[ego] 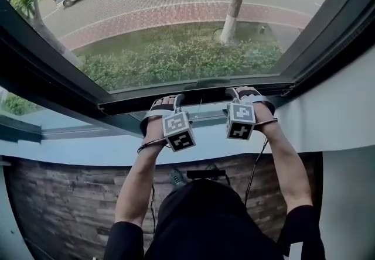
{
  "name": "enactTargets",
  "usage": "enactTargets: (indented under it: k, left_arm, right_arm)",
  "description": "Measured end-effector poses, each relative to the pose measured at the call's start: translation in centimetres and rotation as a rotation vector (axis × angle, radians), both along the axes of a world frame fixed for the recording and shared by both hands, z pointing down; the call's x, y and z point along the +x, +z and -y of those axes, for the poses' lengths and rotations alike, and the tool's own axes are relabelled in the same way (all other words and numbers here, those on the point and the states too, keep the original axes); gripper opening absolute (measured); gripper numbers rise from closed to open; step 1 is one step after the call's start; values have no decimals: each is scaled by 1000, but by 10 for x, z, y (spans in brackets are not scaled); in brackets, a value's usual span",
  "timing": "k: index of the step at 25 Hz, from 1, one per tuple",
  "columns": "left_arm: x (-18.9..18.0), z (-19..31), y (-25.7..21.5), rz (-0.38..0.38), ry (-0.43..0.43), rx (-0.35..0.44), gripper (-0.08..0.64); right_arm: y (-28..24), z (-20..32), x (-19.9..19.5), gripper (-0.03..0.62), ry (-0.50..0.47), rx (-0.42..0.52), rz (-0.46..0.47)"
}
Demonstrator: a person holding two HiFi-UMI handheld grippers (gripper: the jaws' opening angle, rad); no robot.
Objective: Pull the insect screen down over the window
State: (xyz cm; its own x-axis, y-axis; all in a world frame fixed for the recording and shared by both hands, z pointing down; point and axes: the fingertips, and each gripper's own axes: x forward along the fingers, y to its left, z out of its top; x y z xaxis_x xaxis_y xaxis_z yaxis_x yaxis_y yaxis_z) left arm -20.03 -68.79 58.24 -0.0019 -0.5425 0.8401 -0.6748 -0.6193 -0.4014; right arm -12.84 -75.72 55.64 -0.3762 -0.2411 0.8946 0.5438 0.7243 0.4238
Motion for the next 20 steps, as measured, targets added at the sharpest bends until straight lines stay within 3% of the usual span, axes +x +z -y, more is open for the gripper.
enactTargets:
  k: [9, 12, 20]
  left_arm:
    - [-2, 3, 55, -8, -14, -60, 401]
    - [-9, 9, 73, 30, -31, -32, 333]
    - [-4, 25, 77, 43, -29, -19, 334]
  right_arm:
    - [46, 0, -2, 250, 9, -44, -49]
    - [71, 9, -8, 195, 30, -3, 3]
    - [79, 28, -4, 195, 23, 49, 19]
